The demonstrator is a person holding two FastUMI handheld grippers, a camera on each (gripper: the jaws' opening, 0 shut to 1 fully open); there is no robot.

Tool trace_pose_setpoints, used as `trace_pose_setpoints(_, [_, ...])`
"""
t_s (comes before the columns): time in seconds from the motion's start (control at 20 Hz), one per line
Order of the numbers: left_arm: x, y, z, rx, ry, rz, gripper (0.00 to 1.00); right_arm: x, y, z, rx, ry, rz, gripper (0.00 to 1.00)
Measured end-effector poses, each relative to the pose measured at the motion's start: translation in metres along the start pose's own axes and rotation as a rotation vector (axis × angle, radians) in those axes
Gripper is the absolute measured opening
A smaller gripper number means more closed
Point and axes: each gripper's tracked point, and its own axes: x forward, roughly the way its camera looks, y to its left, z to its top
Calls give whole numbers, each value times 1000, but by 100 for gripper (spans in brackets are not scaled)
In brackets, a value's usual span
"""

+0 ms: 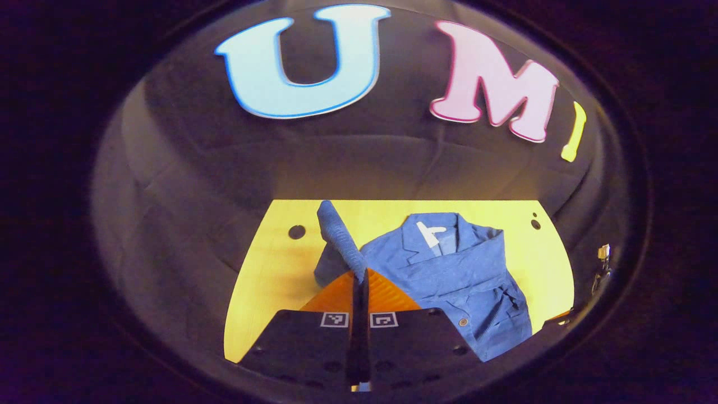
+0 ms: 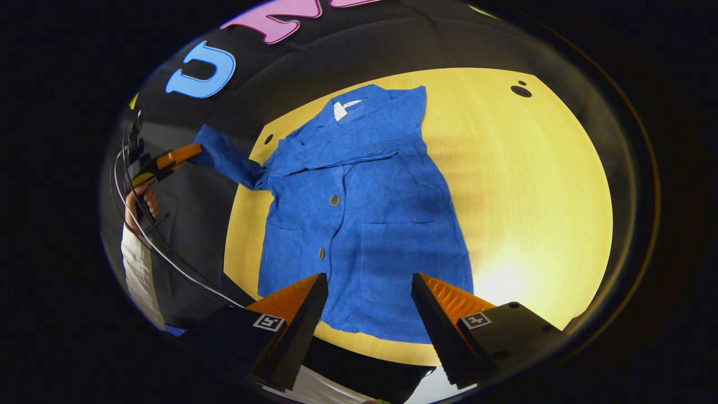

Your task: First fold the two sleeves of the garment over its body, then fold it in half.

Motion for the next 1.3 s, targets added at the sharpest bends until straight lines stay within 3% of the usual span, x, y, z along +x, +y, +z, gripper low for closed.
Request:
trace_pose_setpoints(0.35, [81, -172, 5, -37, 58, -147, 0, -15, -44, 11, 51, 5, -36, 97])
trace_pose_setpoints(0.45, [103, -189, -2, 12, 98, -126, 0, -16, -54, 15, 59, 8, -40, 97])
trace_pose_setpoints(0.6, [131, -195, -7, 130, 145, -35, 0, -14, -67, 19, 77, 10, -42, 97])
trace_pose_setpoints(0.75, [148, -210, -16, 174, 190, -4, 0, -10, -80, 16, 77, 23, -59, 97])
trace_pose_setpoints(1.0, [160, -250, -24, 212, 209, -41, 0, -11, -93, 13, 83, 32, -75, 97])
trace_pose_setpoints(1.15, [160, -288, -29, 231, 217, -122, 2, -12, -97, 12, 102, 31, -78, 97])
trace_pose_setpoints(1.25, [156, -309, -27, 230, 197, -192, 14, -11, -101, 12, 105, 28, -90, 97])
trace_pose_setpoints(1.3, [150, -320, -25, 216, 181, -228, 51, -11, -102, 12, 111, 28, -92, 97])
